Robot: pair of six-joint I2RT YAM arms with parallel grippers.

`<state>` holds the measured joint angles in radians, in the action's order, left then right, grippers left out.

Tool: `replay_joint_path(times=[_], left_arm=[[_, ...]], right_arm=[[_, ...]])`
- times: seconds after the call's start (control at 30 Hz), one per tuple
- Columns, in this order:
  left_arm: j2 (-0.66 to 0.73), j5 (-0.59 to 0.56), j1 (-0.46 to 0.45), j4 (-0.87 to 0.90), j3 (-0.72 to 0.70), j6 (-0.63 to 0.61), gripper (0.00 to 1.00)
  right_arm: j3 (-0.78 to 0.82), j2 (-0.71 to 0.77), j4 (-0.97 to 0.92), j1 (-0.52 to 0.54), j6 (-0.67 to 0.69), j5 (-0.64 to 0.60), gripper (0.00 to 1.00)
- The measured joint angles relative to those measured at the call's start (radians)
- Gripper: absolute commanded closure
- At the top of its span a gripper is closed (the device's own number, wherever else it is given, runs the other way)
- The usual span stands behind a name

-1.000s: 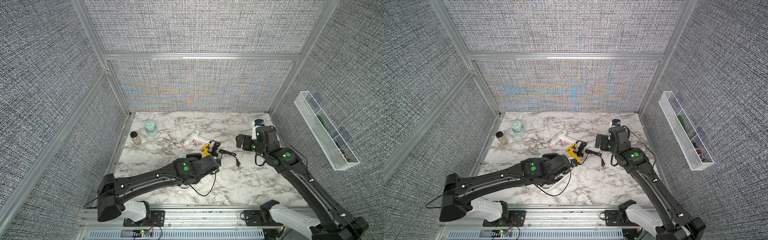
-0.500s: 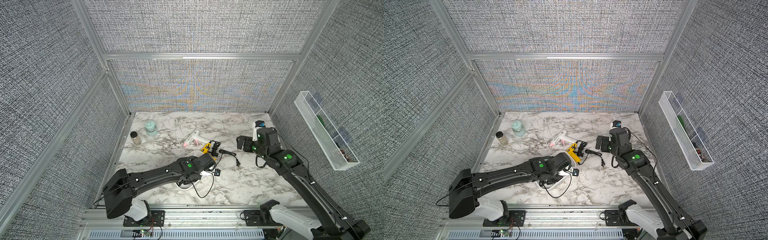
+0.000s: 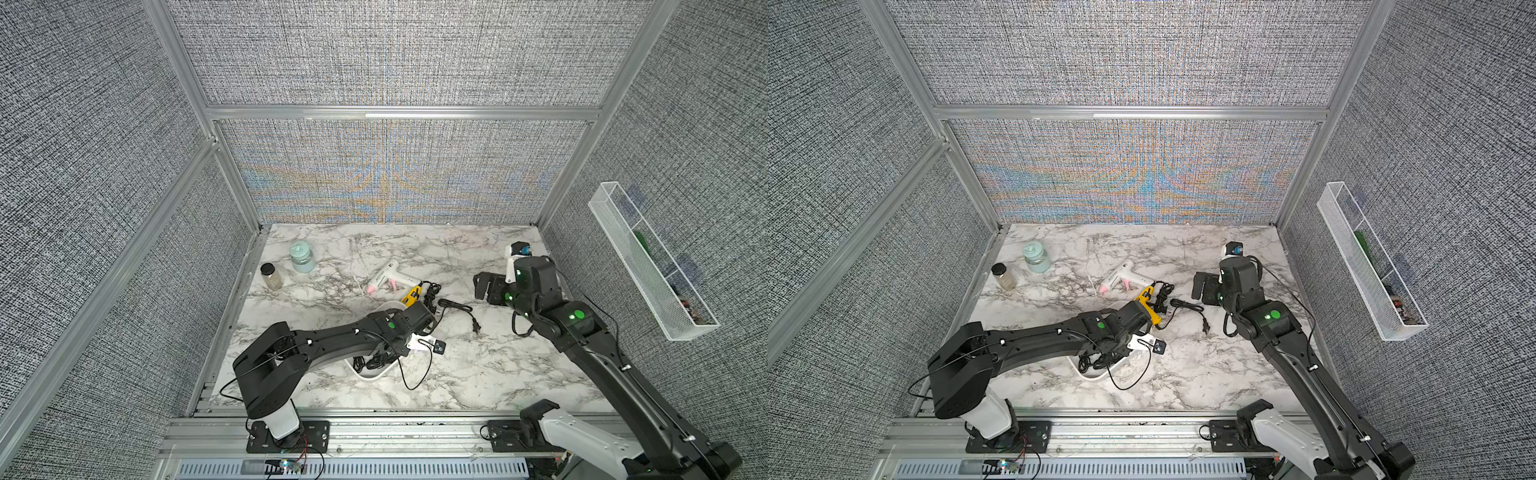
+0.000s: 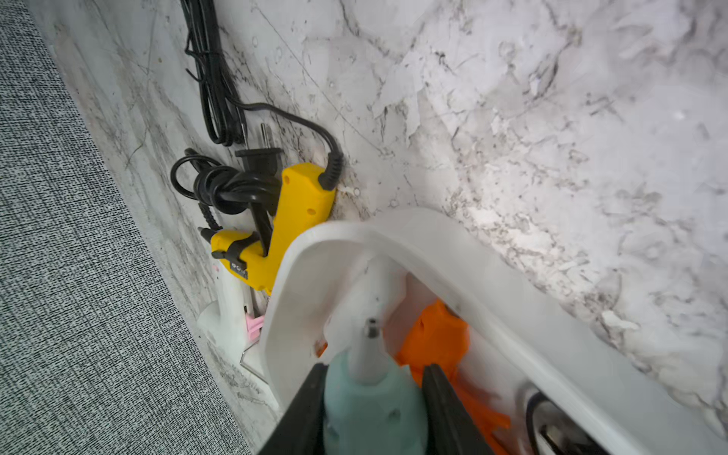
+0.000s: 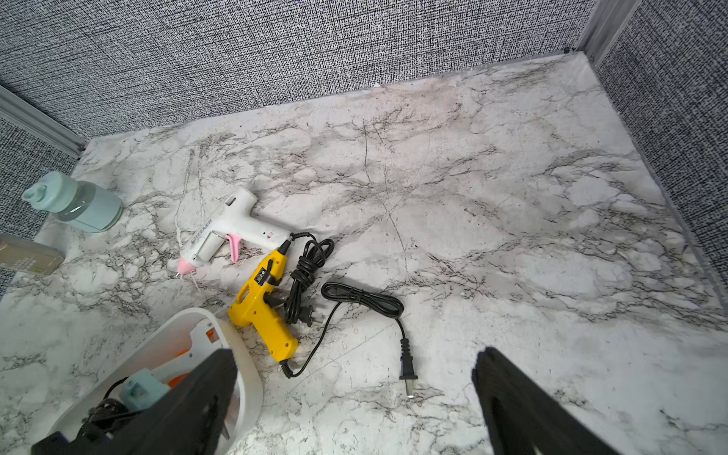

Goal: Put the hot melt glue gun into the storage box
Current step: Place the hot melt adhesive gun in the storage box.

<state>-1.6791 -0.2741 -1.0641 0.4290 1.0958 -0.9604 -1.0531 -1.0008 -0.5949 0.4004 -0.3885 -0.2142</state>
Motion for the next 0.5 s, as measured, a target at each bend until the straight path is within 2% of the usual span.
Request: replay_joint_path(times=[0.2, 0.47, 0.5], left_arm=[[-0.013, 0.024, 0.002, -0.001, 0.021, 0.016, 0.65], [0.020, 0.029, 0.005, 0.014, 0.006, 0.031, 0.46], [0.022, 0.029, 0.005, 0.014, 0.000, 0.031, 0.38]], right_arm=[[0.002, 0.004, 0.000, -0.002, 0.005, -0.012, 0.01], [0.001, -0.004, 0.000, -0.002, 0.007, -0.014, 0.01], [0.000, -0.006, 0.000, -0.003, 0.007, -0.014, 0.01]])
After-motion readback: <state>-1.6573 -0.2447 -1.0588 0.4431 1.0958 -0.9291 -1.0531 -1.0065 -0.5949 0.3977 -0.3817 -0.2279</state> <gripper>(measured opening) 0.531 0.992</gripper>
